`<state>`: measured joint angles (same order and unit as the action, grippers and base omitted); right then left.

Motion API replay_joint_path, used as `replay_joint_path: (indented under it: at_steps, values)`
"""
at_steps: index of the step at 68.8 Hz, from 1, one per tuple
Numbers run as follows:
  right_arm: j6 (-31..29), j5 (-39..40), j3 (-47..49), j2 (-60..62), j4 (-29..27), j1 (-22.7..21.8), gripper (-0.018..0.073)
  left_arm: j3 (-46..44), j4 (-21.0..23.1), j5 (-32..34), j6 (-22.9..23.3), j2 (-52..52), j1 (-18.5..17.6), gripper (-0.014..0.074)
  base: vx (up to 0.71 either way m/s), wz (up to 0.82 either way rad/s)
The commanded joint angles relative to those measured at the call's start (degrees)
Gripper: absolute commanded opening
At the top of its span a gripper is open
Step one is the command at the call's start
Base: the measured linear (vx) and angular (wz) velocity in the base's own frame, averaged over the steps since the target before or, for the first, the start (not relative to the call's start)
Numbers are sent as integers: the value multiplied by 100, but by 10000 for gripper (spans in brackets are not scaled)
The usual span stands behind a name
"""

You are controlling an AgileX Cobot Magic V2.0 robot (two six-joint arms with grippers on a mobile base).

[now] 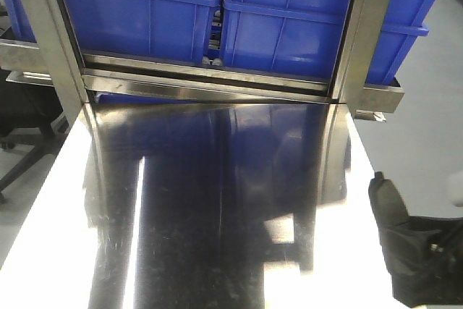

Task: Move and align brake pads A on conveyor
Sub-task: 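Lift the right gripper with its pad away from the table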

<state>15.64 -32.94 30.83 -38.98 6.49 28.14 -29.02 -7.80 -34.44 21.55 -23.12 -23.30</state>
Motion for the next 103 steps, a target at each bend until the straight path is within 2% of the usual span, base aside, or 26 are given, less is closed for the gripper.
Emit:
replay_joint_path:
  at_steps: [1, 20, 103]
  values:
    - [-36, 558, 99, 387, 87, -13, -10, -171, -30, 522, 4, -18, -23, 146, 0, 0]
    - [-36, 591, 99, 913, 92, -13, -10, -171, -30, 522, 4, -18, -23, 146, 0, 0]
    - [-36, 546, 99, 914, 75, -13, -10, -171, -30, 522, 4, -18, -23, 146, 0, 1]
